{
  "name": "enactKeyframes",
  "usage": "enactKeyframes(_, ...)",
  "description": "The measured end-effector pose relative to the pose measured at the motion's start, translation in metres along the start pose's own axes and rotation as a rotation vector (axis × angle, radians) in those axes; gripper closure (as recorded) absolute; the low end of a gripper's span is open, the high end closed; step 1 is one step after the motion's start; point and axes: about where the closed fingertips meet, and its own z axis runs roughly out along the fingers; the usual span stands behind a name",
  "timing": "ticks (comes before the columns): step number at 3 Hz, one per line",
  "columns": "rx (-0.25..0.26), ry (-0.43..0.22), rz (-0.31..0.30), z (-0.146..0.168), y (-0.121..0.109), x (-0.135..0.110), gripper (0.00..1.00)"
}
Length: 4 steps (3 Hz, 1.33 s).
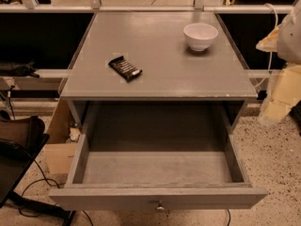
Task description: Place rxbar chocolate into top drawer
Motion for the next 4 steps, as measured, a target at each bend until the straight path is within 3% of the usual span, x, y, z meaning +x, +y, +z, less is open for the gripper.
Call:
enactKeyframes(1,0.0,0.0,0.0,0.0,0.0,0.0,0.0)
enactKeyframes(2,0.019,-0.05,0.014,0.015,-0.018,-0.004,0.0)
enactKeyframes(3,0.045,-0.21,0.123,0.054,-0.072,-0.026,0.0)
enactKeyframes(4,0.056,-0.31,0.243,0.085,-0.124,-0.065,0.0)
